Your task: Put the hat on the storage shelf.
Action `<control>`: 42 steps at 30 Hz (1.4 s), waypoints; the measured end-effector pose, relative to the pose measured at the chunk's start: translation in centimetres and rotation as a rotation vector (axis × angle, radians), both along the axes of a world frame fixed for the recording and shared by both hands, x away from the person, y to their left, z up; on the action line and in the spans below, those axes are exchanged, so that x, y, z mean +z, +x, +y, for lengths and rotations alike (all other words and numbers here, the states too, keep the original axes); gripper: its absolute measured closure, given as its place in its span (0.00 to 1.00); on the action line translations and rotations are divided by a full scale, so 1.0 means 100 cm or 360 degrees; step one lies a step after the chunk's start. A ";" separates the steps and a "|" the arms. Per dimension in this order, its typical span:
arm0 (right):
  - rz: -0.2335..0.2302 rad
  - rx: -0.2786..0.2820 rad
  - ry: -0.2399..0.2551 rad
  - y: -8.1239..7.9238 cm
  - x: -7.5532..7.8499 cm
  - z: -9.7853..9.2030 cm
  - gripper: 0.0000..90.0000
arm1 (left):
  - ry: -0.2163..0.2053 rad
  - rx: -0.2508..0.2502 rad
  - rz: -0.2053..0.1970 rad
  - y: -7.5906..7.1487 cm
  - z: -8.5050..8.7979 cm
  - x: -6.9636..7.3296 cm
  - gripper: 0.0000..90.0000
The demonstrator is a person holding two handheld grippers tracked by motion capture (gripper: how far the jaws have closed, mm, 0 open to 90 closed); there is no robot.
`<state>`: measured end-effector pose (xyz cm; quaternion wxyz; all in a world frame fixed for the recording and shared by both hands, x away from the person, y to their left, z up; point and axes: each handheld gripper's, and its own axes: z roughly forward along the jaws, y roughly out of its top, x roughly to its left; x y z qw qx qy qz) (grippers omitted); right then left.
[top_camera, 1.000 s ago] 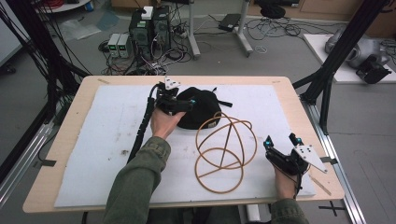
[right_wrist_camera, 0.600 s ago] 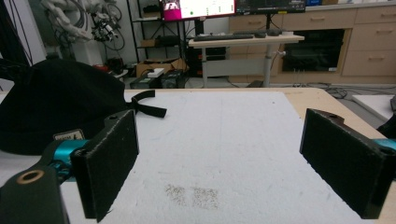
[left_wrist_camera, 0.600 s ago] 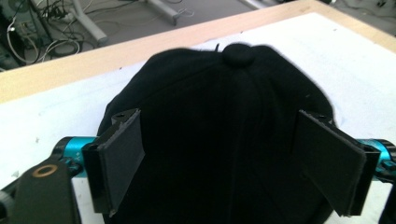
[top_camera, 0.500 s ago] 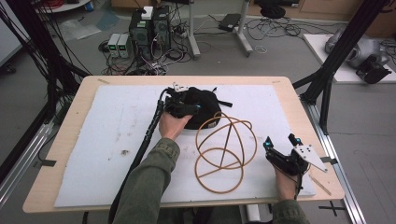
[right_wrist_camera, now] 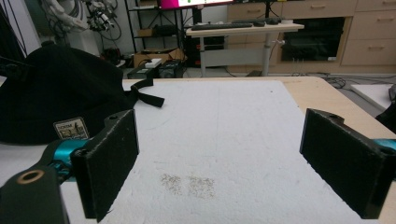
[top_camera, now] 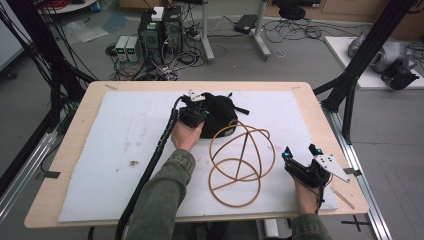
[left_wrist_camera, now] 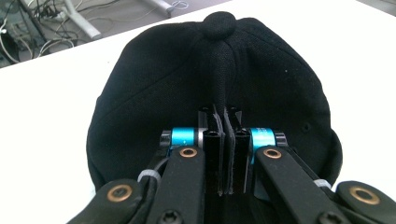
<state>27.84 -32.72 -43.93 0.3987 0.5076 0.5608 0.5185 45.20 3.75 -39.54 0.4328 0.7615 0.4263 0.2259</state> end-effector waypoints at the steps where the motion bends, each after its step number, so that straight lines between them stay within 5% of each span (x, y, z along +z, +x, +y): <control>1: 0.0002 0.0002 0.0002 0.000 0.000 0.000 0.12 | 0.0009 -0.0007 -0.0009 0.000 0.000 0.000 0.98; 11: 0.0000 -0.0006 0.0006 -0.001 0.000 0.000 0.12 | -0.0016 -0.0051 -0.0032 -0.002 0.002 -0.001 0.98; 23: -0.0003 0.0003 -0.0014 -0.001 -0.001 0.001 0.12 | -0.0080 -0.0065 -0.0145 -0.010 0.011 0.011 0.98; 42: -0.0013 -0.0034 -0.0018 -0.003 0.000 0.001 0.12 | -0.0353 -0.0041 -0.0394 -0.039 0.051 0.045 0.98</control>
